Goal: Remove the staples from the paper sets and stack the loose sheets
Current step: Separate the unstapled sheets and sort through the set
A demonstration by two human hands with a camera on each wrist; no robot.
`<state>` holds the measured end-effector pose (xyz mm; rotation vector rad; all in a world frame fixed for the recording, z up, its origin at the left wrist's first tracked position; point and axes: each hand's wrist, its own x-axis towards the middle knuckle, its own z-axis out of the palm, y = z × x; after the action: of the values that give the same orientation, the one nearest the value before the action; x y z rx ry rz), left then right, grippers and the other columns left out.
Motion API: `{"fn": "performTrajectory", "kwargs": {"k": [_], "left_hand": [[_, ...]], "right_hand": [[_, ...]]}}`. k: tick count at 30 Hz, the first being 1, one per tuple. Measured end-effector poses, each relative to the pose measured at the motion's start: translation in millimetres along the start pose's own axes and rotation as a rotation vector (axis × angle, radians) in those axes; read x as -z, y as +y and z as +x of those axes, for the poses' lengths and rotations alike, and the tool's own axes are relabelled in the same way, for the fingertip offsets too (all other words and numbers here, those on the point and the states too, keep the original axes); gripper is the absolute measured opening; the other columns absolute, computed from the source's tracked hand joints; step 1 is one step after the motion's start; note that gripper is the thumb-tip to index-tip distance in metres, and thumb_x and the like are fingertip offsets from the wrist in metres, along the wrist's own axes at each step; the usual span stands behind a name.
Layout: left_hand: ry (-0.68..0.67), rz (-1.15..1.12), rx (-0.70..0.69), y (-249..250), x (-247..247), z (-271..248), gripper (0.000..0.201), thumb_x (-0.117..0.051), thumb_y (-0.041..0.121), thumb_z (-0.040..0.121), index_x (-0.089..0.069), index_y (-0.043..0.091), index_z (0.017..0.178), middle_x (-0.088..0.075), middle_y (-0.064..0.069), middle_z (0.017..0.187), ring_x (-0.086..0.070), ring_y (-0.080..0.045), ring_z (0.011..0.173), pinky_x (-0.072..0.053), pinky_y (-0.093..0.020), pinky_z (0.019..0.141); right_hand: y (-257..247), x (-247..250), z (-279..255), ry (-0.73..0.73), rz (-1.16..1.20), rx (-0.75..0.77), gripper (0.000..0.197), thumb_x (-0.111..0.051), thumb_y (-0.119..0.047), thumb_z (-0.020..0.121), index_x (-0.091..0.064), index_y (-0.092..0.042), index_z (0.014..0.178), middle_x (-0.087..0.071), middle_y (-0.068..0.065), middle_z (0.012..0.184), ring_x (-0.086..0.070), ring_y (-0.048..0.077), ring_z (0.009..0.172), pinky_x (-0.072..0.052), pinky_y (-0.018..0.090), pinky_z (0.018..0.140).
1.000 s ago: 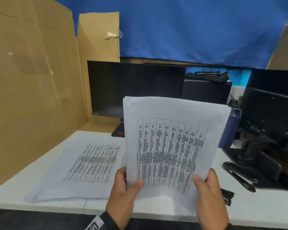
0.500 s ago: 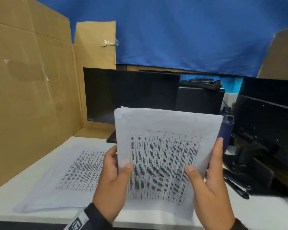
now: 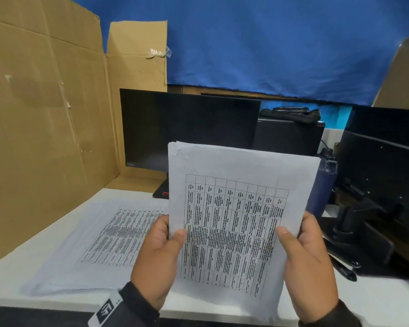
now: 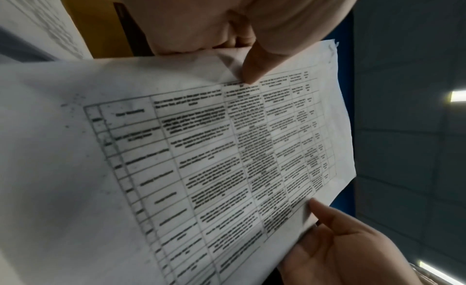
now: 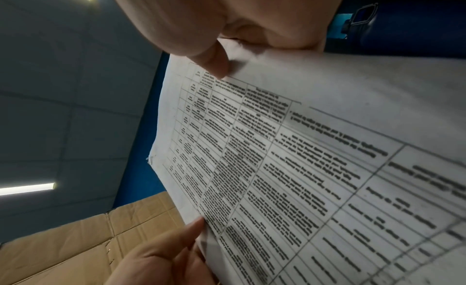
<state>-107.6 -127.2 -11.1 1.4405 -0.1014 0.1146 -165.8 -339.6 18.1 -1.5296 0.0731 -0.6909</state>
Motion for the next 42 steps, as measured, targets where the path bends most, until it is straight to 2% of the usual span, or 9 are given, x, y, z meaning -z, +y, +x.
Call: {"fn": "performTrajectory", "kwargs": {"k": [4,9,15,19,26,30,33,38,42], "left_hand": [[-0.028,0.023,0.054,-3,-3,-5,0.037,-0.050,0.004,0.102,-0.068,0.031,0.119,-0.078,0.006,0.116,-0.068,-0.021,0.118,-0.045,-0.056,0.112],[-0.022,0.030,0.078,-7,-3,-6,0.048,-0.051,0.001,0.102,-0.076,0.041,0.101,-0.079,0.001,0.110,-0.070,-0.026,0.112,-0.048,-0.054,0.107],[-0.121,0.064,0.137,-13,-1,-5,0.039,-0.057,-0.009,0.095,-0.070,0.022,0.115,-0.081,0.005,0.106,-0.075,-0.013,0.102,-0.052,-0.033,0.092],[-0.133,0.079,0.164,-22,1,-3,0.028,-0.063,0.002,0.095,-0.072,0.017,0.118,-0.081,0.003,0.110,-0.075,-0.014,0.104,-0.050,-0.046,0.108],[-0.133,0.193,0.183,-31,2,-2,0.032,-0.058,-0.004,0.097,-0.076,0.021,0.108,-0.082,0.006,0.104,-0.076,-0.012,0.099,-0.056,-0.037,0.095],[-0.070,0.213,0.141,-37,4,-2,0.026,-0.061,0.002,0.098,-0.074,0.021,0.108,-0.082,0.003,0.103,-0.076,-0.019,0.100,-0.057,-0.047,0.097],[-0.026,0.206,0.121,-39,5,-2,0.027,-0.061,0.002,0.099,-0.073,0.023,0.111,-0.082,0.002,0.102,-0.076,-0.020,0.099,-0.058,-0.047,0.095],[-0.064,0.179,0.178,-40,7,-4,0.023,-0.065,0.003,0.095,-0.072,0.021,0.108,-0.082,0.006,0.099,-0.077,-0.013,0.093,-0.057,-0.032,0.082],[-0.038,0.217,0.160,-47,7,-3,0.015,-0.070,0.022,0.095,-0.075,0.027,0.108,-0.082,0.010,0.101,-0.076,-0.014,0.101,-0.057,-0.045,0.097]], "right_hand": [[5,-1,1,0.015,0.044,-0.043,0.032,-0.047,-0.001,0.101,-0.066,-0.026,0.109,-0.075,-0.002,0.110,-0.068,0.023,0.110,-0.046,0.057,0.105],[9,1,2,0.015,0.032,-0.069,0.034,-0.047,-0.004,0.102,-0.067,-0.031,0.107,-0.075,-0.004,0.111,-0.068,0.021,0.111,-0.046,0.054,0.105],[18,6,5,-0.054,0.010,-0.136,0.031,-0.048,-0.004,0.101,-0.065,-0.027,0.112,-0.077,-0.009,0.106,-0.071,0.013,0.104,-0.051,0.040,0.098],[26,5,3,-0.047,0.035,-0.176,0.029,-0.048,-0.002,0.101,-0.065,-0.023,0.112,-0.077,-0.006,0.106,-0.071,0.014,0.103,-0.050,0.040,0.096],[34,3,-2,-0.047,0.010,-0.208,0.027,-0.052,-0.005,0.100,-0.065,-0.026,0.111,-0.077,-0.011,0.103,-0.072,0.006,0.093,-0.052,0.035,0.084],[34,2,-1,-0.044,-0.023,-0.194,0.030,-0.056,-0.001,0.097,-0.065,-0.027,0.110,-0.077,-0.013,0.103,-0.072,0.004,0.093,-0.051,0.034,0.085],[32,0,0,-0.081,-0.049,-0.185,0.031,-0.055,-0.002,0.098,-0.063,-0.028,0.111,-0.076,-0.015,0.103,-0.071,0.001,0.092,-0.050,0.030,0.082],[39,-1,3,-0.095,-0.111,-0.201,0.033,-0.059,0.002,0.094,-0.063,-0.029,0.106,-0.077,-0.015,0.098,-0.072,0.002,0.089,-0.051,0.031,0.079],[45,-3,6,-0.101,-0.127,-0.198,0.031,-0.061,0.001,0.093,-0.063,-0.028,0.104,-0.076,-0.018,0.094,-0.071,-0.001,0.084,-0.048,0.025,0.073]]}}
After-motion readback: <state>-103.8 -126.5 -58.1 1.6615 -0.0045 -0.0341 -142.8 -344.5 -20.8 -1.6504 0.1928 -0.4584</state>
